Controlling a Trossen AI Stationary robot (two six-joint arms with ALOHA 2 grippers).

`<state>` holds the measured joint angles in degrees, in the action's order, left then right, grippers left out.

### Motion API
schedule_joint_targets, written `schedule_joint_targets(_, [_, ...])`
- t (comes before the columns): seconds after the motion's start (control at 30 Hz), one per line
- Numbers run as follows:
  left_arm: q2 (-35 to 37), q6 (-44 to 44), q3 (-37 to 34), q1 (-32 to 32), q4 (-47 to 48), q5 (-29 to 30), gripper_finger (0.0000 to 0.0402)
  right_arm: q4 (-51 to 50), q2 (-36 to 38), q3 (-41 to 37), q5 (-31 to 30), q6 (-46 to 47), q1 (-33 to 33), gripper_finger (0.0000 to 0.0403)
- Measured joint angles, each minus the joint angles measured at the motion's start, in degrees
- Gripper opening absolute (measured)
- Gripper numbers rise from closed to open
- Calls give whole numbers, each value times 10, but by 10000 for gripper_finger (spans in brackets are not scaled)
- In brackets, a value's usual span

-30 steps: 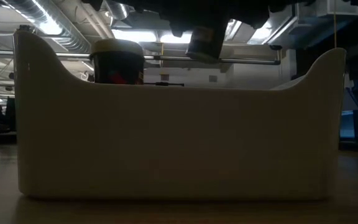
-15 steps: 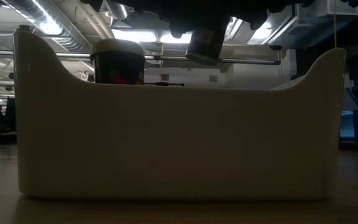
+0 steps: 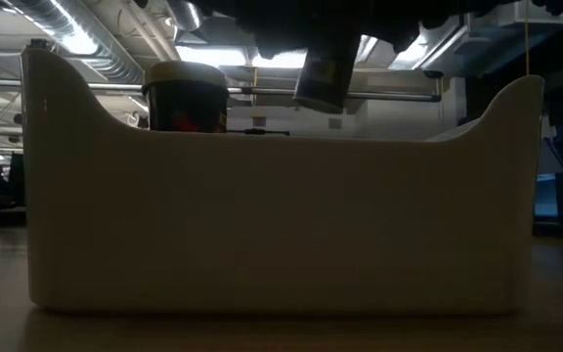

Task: Sort spices by type
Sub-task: Put the bottom left yellow seasoning bottle into the left white bin

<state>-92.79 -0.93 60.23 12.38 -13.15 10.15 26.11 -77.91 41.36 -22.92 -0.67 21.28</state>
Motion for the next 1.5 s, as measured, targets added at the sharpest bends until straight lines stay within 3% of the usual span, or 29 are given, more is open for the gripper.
schedule_joint_targets(0.17, [51,30,0,2,91,-1,242,3,0,0,14,2,0,240])
schedule_joint_targets(0.5, [93,93,0,6,237,1,242,-8,0,0,170,54,7,241])
schedule_joint_targets(0.77, [93,108,-1,7,257,3,242,-33,-27,0,173,56,36,242])
schedule_joint_targets(1.5, [92,113,-1,7,259,4,241,-17,-149,0,160,76,35,243])
